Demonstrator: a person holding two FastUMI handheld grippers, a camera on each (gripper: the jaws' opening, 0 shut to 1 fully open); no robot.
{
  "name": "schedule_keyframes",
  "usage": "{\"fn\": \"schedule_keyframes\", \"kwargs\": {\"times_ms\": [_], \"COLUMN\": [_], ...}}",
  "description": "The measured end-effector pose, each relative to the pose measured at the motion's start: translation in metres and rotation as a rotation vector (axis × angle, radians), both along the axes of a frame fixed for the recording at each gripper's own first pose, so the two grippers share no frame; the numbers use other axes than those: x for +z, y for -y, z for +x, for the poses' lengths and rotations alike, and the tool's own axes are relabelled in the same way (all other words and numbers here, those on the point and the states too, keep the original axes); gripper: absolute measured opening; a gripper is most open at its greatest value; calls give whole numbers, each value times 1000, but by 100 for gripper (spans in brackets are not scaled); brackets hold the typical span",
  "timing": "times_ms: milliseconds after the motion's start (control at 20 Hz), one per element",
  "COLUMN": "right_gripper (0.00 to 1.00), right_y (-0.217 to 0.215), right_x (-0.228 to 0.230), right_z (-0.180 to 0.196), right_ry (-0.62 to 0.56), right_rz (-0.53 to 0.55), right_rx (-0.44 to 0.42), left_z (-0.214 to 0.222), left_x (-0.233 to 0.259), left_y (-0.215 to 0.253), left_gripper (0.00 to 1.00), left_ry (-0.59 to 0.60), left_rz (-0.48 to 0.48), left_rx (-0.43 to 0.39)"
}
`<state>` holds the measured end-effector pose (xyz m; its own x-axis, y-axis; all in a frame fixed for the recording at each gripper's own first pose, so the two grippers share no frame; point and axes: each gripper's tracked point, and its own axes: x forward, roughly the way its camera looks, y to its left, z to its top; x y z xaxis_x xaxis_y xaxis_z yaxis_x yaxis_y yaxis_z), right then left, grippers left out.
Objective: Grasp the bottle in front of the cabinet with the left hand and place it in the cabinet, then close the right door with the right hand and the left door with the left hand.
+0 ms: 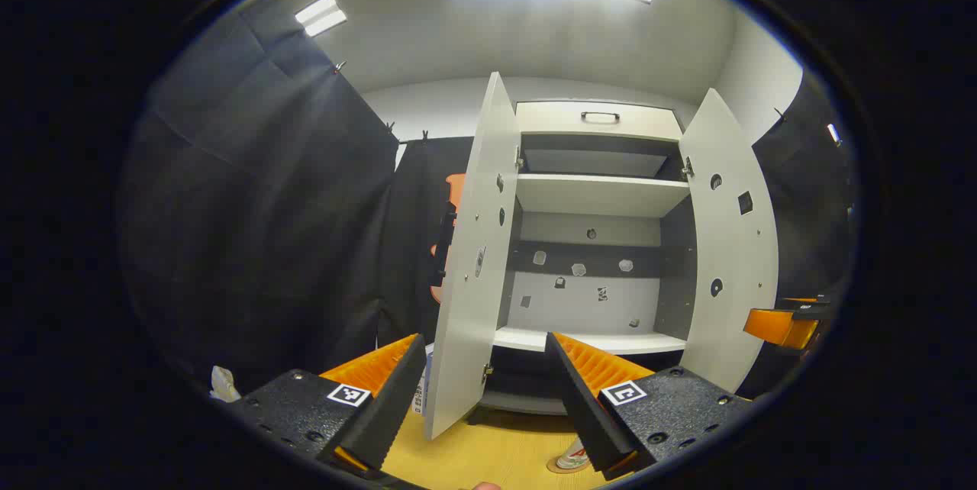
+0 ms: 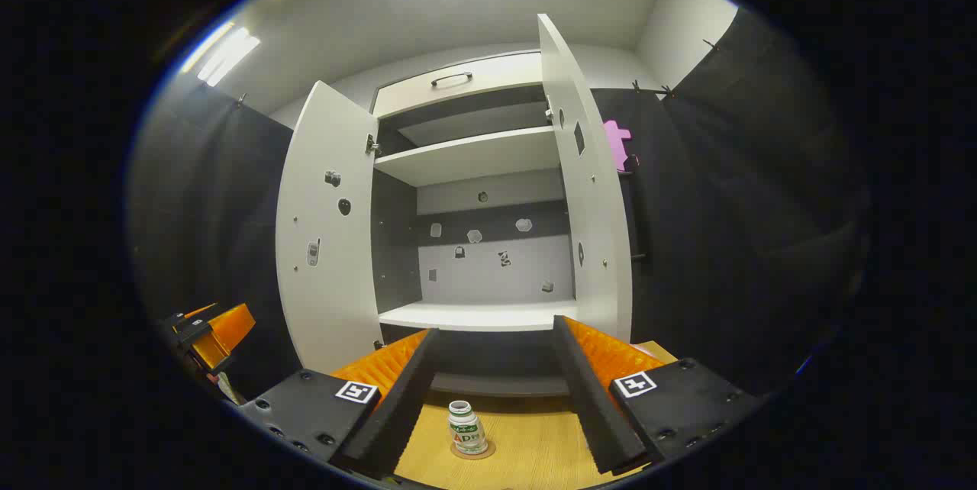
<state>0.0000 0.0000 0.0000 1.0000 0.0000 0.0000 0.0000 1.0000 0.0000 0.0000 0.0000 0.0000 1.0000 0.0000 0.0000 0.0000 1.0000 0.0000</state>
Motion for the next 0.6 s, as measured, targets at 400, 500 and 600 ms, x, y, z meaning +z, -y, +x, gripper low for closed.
{"fn": "schedule_keyframes", "kwargs": {"times_ms": [400,500,600], "right_gripper": [96,96,89], "right_y": [-10,-10,-9], "right_x": [-7,-8,-9], "right_z": [8,10,12], "right_ry": [-14,-15,-15], "right_rz": [14,14,16], "right_rx": [14,11,2], "left_z": [7,9,11], "left_x": [-6,-6,-7], "left_y": [-5,-6,-2], "left_gripper": [94,95,95], "left_ry": [0,3,-1], "left_rz": [-3,8,9], "left_rx": [7,9,-4]}}
